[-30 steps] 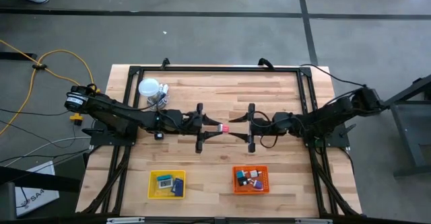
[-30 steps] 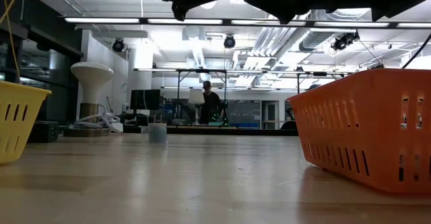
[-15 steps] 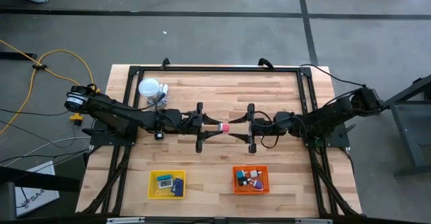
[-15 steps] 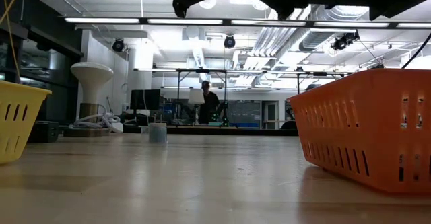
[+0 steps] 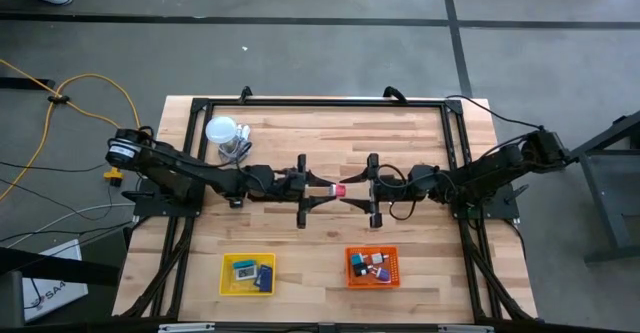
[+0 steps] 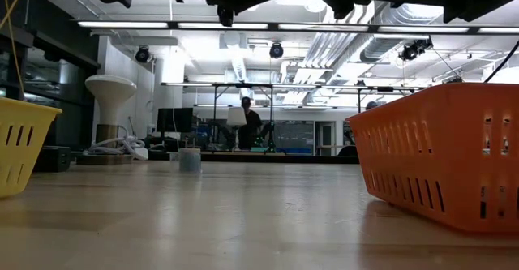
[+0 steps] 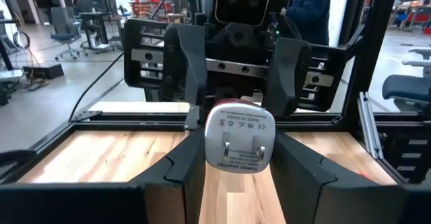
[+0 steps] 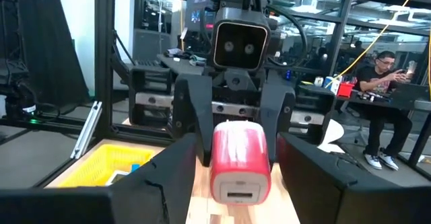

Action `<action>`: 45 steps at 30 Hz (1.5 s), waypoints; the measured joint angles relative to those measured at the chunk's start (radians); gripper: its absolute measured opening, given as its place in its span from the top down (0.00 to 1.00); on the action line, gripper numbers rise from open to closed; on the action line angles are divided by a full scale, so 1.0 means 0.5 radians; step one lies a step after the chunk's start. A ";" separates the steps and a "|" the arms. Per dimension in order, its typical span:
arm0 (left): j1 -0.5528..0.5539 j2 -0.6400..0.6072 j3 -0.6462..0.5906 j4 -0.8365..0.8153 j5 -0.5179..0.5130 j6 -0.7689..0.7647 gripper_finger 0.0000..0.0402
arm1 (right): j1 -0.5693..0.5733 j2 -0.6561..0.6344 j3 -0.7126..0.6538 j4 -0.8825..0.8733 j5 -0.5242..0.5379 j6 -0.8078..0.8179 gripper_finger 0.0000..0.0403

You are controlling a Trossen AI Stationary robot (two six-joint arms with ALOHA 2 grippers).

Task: Pick & Place Office items
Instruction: Put the pink charger adapter into the orange bin

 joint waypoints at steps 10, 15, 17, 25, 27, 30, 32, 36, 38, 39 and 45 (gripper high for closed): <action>0.000 0.010 0.000 0.061 0.002 0.010 0.67 | 0.000 0.000 0.000 -0.015 0.000 0.012 0.52; 0.000 0.010 0.000 0.060 0.004 0.003 0.67 | 0.000 0.000 0.000 -0.015 0.000 0.015 0.52; 0.000 0.010 0.000 0.064 0.005 0.003 0.67 | 0.000 0.000 0.000 -0.016 -0.001 0.016 0.53; 0.000 0.010 0.000 0.071 0.007 0.001 0.67 | 0.000 0.000 0.000 -0.016 -0.008 0.017 0.61; 0.000 0.010 0.000 0.075 0.007 0.000 0.67 | -0.001 0.000 0.000 -0.016 -0.008 0.017 0.63; 0.000 0.010 0.000 0.105 0.006 0.000 0.67 | -0.001 0.000 0.001 -0.016 -0.008 0.017 0.65; 0.000 0.010 0.000 0.116 0.006 0.009 0.67 | -0.001 -0.001 0.003 -0.015 -0.008 0.018 0.65; 0.000 0.010 0.000 0.116 0.006 0.010 0.67 | -0.001 -0.001 0.003 -0.020 -0.008 0.018 0.65; 0.000 0.011 0.000 0.116 0.006 0.009 0.67 | -0.001 -0.001 0.003 -0.022 -0.008 0.017 0.65; 0.000 0.011 0.000 0.116 0.006 0.009 0.67 | -0.001 -0.001 0.003 -0.023 -0.008 0.017 0.65; -0.001 0.011 0.000 0.118 0.006 0.010 0.65 | -0.001 -0.001 0.003 -0.026 -0.018 0.017 0.69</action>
